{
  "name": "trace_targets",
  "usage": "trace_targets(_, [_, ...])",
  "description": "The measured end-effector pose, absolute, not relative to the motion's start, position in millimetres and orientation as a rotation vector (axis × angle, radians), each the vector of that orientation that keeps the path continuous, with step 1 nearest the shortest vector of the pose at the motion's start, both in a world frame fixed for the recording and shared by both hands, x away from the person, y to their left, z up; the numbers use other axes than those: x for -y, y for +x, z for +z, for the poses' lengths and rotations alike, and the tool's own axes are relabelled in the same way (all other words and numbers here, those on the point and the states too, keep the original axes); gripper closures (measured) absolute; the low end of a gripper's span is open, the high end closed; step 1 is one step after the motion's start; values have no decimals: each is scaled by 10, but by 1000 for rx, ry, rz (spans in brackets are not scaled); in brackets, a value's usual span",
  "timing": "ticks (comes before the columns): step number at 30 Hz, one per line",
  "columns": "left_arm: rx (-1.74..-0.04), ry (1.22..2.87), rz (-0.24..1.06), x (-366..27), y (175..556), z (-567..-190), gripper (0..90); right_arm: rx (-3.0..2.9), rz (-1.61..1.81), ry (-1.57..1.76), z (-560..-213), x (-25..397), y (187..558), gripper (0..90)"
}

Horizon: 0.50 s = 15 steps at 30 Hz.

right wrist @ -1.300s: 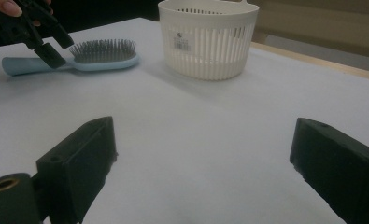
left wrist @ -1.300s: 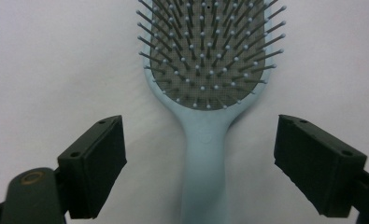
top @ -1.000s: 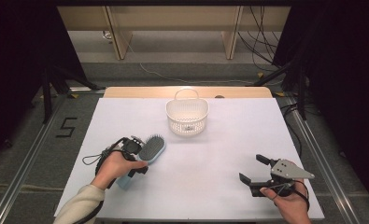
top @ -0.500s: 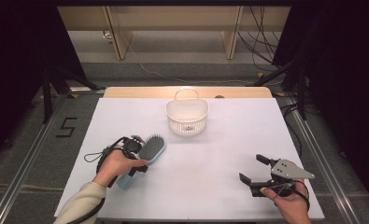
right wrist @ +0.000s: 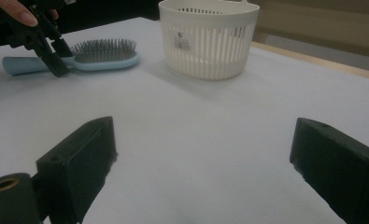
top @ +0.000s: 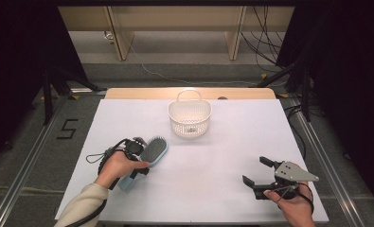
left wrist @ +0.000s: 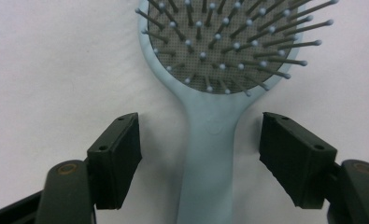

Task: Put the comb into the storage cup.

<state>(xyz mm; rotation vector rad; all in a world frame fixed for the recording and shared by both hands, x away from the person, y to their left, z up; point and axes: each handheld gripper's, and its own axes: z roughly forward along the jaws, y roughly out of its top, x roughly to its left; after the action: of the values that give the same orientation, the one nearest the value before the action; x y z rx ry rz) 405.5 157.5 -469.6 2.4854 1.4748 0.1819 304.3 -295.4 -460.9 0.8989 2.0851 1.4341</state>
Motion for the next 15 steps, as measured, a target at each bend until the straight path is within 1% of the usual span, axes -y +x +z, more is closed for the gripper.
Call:
trace_targets(8, [-1499,2476,166,-1585,4072,-4691,311,-2087,1435,895,-4611,2951,3044,79])
trace_targets(10, [-1499,2480,165,-1584,4074,-4688,334,-2087,1434,895,-4612,2951,3045,79])
trace_targets(15, [-1505,2489,162,-1574,4080,-4678,359,-2090,1433,896,-4612,2951,3043,78])
